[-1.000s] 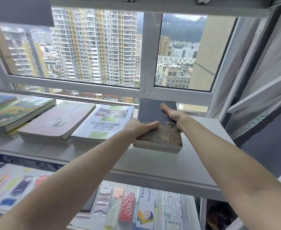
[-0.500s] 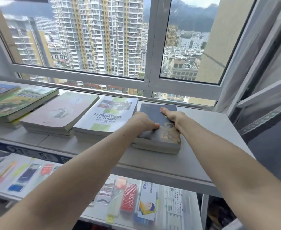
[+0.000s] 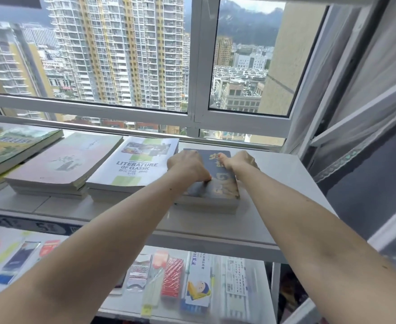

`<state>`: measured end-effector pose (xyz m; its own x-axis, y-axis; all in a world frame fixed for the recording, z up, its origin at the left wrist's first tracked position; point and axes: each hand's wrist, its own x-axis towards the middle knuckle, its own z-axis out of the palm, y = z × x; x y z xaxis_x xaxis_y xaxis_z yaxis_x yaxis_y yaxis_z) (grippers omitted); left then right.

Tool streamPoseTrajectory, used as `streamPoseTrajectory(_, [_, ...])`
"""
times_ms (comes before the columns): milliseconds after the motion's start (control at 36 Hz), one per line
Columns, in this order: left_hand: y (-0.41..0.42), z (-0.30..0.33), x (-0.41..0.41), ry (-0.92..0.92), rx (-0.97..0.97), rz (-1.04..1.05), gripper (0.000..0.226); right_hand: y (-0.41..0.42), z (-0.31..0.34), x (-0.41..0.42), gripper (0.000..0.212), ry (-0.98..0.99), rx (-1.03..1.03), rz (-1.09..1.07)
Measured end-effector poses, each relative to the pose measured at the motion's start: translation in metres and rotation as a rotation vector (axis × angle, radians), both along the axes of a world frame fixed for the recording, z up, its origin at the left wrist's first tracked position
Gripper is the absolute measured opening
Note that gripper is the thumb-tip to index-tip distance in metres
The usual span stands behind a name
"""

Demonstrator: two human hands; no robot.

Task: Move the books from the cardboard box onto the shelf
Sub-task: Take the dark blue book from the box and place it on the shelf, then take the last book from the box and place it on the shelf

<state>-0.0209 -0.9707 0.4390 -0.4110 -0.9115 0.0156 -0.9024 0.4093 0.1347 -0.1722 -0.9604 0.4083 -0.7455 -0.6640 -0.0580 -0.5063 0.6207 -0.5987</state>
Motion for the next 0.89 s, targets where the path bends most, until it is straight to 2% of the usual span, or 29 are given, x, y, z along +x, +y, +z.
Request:
streamPoseTrajectory(139, [0.008,0.011,-0.008,-0.007,-0.104,-0.125,0.028,0.033,0.003,-0.023,0.049,0.040,-0.070,0.031])
streamPoseTrajectory(222, [0.017,0.019,-0.015,0.023,-0.124,-0.209,0.033,0.062,0.005,-0.028,0.052,0.112,-0.056,0.083])
streamPoseTrajectory(278, [0.027,0.024,-0.021,0.022,-0.154,-0.284,0.036,0.086,0.005,-0.028,0.044,0.168,-0.051,0.083])
streamPoseTrajectory(361, [0.047,0.031,-0.030,0.022,-0.200,-0.428,0.037,0.124,0.006,-0.024,0.034,0.269,-0.077,0.036])
streamPoseTrajectory(472, [0.084,0.032,-0.042,0.037,-0.255,-0.639,0.029,0.187,0.007,-0.011,0.033,0.352,-0.083,-0.069])
streamPoseTrajectory(639, [0.170,0.011,-0.047,0.014,-0.224,-0.893,0.038,0.317,-0.009,0.021,0.026,0.410,0.028,-0.322])
streamPoseTrajectory(750, [0.247,-0.010,-0.042,-0.021,-0.181,-1.065,0.026,0.420,-0.030,0.050,0.029,0.382,0.144,-0.430])
streamPoseTrajectory(889, [0.360,-0.037,-0.035,-0.083,-0.115,-1.241,0.029,0.554,-0.059,0.097,0.030,0.357,0.276,-0.579])
